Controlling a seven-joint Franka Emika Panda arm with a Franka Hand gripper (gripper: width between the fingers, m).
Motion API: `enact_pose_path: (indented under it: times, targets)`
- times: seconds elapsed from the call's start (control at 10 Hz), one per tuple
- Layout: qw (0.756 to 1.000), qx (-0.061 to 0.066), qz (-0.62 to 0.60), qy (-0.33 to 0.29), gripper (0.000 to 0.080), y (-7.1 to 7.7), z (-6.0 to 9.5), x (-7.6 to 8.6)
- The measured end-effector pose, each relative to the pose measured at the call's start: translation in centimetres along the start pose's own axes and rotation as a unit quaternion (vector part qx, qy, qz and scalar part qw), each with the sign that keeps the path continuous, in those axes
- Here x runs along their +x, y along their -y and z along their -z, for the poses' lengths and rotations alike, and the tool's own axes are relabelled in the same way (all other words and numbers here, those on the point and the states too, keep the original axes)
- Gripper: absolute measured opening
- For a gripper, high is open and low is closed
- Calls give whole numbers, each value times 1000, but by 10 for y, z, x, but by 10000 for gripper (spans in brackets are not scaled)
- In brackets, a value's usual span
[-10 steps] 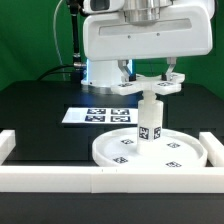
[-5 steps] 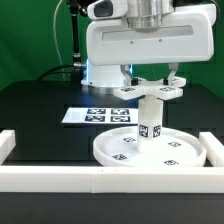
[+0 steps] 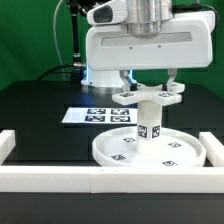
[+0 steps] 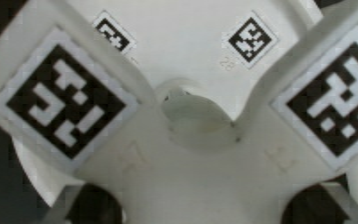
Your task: Assemble round table
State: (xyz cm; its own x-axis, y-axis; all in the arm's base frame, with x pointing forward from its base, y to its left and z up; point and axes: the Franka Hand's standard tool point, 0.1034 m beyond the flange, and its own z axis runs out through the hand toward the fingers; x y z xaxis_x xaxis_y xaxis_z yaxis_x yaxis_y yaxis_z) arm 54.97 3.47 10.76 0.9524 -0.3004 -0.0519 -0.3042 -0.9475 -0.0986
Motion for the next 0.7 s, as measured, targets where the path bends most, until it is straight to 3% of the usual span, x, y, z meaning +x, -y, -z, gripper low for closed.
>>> enact_pose_path:
  times: [0.7]
  targets:
    - [1000,0,-2,-3,440,0,0,1]
